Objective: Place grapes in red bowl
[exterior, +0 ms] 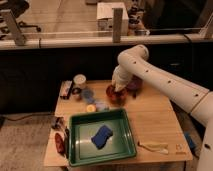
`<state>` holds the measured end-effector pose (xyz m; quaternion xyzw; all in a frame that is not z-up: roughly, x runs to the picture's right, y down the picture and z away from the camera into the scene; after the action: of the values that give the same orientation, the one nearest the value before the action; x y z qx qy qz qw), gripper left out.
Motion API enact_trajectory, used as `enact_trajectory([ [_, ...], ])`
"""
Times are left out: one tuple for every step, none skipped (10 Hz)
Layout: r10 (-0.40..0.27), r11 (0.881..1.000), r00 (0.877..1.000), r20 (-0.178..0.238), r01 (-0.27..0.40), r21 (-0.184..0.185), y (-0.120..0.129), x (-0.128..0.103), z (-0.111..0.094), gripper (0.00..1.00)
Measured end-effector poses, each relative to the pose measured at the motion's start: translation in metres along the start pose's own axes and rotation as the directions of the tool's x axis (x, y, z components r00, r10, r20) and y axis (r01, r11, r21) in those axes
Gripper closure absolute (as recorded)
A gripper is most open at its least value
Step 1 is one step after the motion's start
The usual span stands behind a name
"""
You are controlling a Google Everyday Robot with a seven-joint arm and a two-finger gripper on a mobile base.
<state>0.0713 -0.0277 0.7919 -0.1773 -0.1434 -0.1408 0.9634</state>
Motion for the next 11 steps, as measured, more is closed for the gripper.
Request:
enact_trajectory([
  [-0.002, 1.000, 1.000, 0.002, 0.002, 0.002, -0.002, 0.001, 0.001, 0.96],
  [-0.006, 1.000, 1.000, 0.005, 0.006, 0.007, -0.005, 0.000, 0.002, 0.96],
  [-0.014, 1.000, 1.000, 0.009, 0.014, 0.011, -0.009, -0.004, 0.004, 0.96],
  [-0.023, 1.000, 1.000, 0.012, 0.023, 0.013, -0.012, -0.008, 0.005, 0.96],
  [-0.029, 0.999, 0.999, 0.014, 0.028, 0.017, -0.015, -0.010, 0.006, 0.96],
  [-0.031, 0.999, 0.999, 0.020, 0.031, 0.022, -0.018, -0.008, 0.007, 0.96],
  [-0.035, 0.999, 0.999, 0.024, 0.035, 0.025, -0.020, -0.008, 0.008, 0.96],
  [-0.042, 0.999, 0.999, 0.029, 0.041, 0.029, -0.023, -0.007, 0.010, 0.96],
  [-0.046, 0.999, 0.998, 0.033, 0.045, 0.031, -0.025, -0.007, 0.012, 0.96],
  [-0.047, 0.998, 0.998, 0.037, 0.046, 0.031, -0.024, -0.006, 0.013, 0.96],
  [-0.047, 0.998, 0.998, 0.042, 0.046, 0.033, -0.023, -0.002, 0.014, 0.96],
])
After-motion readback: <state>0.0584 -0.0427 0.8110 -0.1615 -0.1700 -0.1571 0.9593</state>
